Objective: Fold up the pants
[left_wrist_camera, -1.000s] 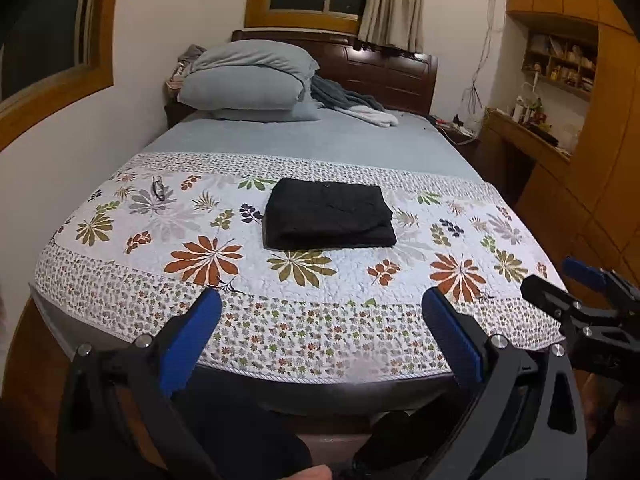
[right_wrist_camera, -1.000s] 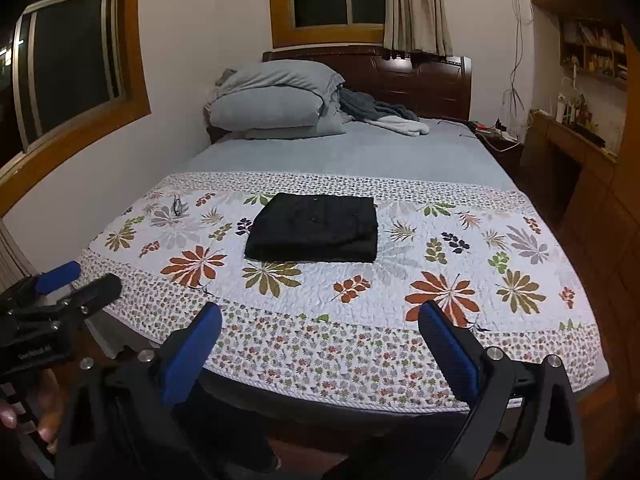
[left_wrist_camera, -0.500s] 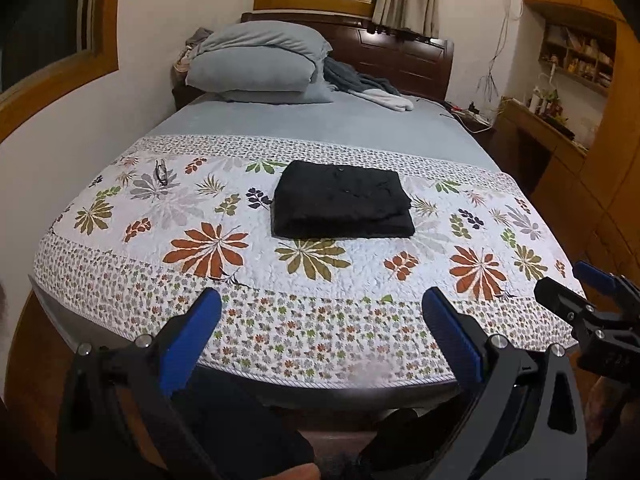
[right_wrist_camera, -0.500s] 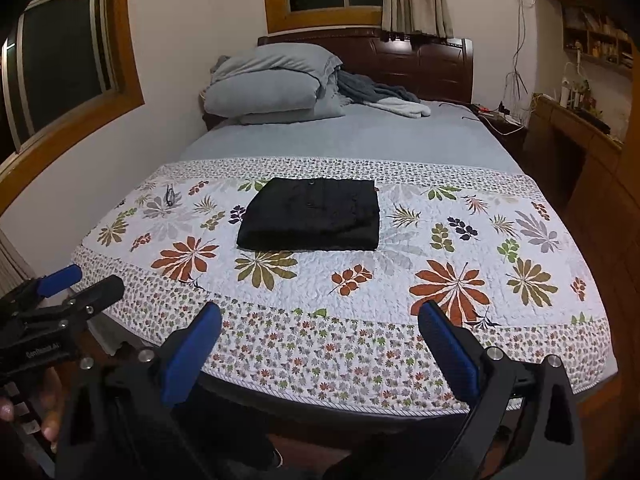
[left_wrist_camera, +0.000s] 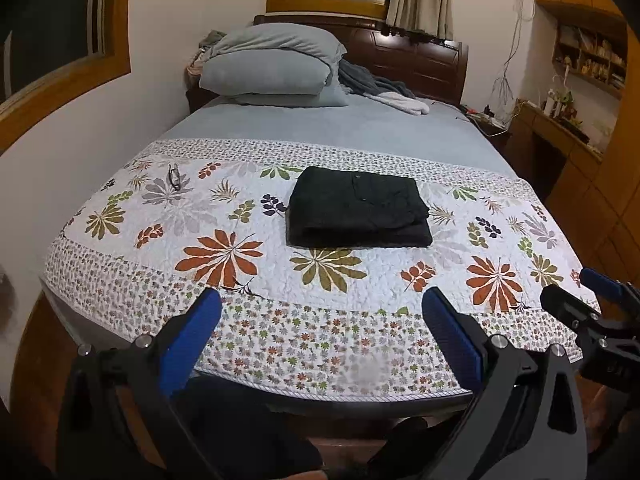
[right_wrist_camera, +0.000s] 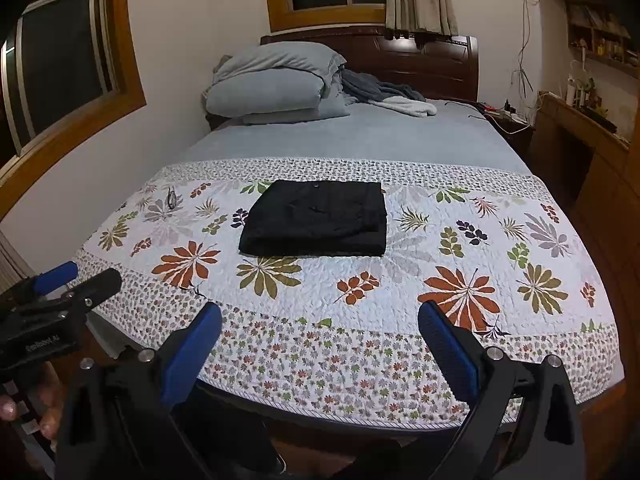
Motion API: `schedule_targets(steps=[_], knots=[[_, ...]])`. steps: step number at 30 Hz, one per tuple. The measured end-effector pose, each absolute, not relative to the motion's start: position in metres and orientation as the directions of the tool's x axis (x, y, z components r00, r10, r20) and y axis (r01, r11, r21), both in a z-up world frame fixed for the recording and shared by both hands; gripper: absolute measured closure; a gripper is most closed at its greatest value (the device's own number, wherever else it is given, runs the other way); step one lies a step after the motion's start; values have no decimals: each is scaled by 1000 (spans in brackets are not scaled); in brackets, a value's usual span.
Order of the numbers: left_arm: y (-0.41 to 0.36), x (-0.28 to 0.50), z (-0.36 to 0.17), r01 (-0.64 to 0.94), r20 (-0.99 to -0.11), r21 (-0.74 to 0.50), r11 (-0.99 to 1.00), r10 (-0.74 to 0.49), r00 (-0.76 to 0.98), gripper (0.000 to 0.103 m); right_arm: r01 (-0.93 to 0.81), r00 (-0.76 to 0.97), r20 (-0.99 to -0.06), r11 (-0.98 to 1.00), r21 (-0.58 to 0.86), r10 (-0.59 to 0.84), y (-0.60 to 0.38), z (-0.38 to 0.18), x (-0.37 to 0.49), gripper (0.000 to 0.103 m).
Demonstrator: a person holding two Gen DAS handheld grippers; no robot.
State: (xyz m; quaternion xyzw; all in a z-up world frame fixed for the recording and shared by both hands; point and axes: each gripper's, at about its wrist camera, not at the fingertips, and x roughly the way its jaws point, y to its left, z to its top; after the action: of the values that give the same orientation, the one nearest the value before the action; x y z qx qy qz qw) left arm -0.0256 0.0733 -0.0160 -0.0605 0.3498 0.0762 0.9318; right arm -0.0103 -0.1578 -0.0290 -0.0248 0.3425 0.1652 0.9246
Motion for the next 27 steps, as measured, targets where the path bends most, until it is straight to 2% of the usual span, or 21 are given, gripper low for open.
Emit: schedule_targets(steps=[27], knots=[[71, -28, -12, -185, -665, -49, 982, 106, 739, 3, -331, 709, -646, 942, 49, 283, -155, -28, -15, 4]])
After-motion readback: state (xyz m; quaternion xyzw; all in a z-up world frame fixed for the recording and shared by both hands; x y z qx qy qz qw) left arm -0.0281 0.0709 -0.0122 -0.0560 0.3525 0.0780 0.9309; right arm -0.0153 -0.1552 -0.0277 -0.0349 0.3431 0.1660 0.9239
